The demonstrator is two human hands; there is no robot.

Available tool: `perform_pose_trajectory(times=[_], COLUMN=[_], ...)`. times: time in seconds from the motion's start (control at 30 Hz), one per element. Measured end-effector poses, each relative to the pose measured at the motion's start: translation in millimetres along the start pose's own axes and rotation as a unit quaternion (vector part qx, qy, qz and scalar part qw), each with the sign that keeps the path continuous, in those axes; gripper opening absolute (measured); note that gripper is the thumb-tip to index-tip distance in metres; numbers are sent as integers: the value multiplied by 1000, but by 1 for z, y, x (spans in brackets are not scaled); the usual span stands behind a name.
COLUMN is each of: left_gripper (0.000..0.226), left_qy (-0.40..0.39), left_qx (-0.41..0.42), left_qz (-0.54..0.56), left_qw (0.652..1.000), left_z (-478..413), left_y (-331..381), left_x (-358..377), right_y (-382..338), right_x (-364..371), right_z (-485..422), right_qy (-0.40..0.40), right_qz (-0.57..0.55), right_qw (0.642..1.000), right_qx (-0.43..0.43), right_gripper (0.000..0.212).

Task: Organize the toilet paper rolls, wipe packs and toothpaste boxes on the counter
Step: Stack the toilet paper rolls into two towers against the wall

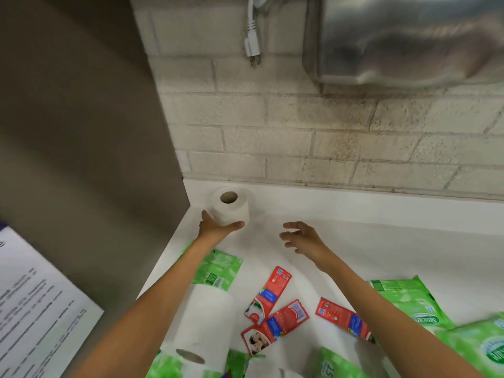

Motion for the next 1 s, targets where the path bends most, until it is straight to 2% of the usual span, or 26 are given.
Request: perform_pose_trajectory(times=[0.2, 0.3, 0.37, 0.47, 0.67, 0.8, 1.0], left_gripper=[60, 50, 54, 73, 105, 115, 115], left_qy=[-10, -5, 1, 10, -40, -67, -68], left_qx=[55, 89, 94, 80, 26, -6, -15], left_qz=[-17, -19, -37, -78, -177, -236, -231], left_qw=[998, 996, 995, 994, 983, 969, 970], left_z=[51, 77, 94, 119, 168, 187, 197], left_y=[24, 39, 43, 36, -3, -19, -26], left_x=[-21, -30, -37, -47, -48, -36, -30], right_y=[-3, -5, -3, 4, 19, 26, 32], right_x=[12, 18, 24, 36, 52, 52, 47], right_z=[44, 66, 79, 94, 113, 121, 127], right_qy=[-25, -29, -39, -62, -80, -81, -84], right_qz=[42, 62, 65, 76, 104, 102, 89], right_qw=[999, 998, 997, 995, 991, 991, 992], right_qx=[22, 17, 14, 18, 30, 34, 36], right_gripper=[37, 36, 36, 33, 37, 39, 38])
Point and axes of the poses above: each hand's wrist, its own z-axis away from the middle knuckle, its own x-axis out of the palm, y = z × x, the point moved 2 cm from there along -z, towards the middle knuckle, and after that the axes turned 14 degrees about x, right-handed, at the moved point
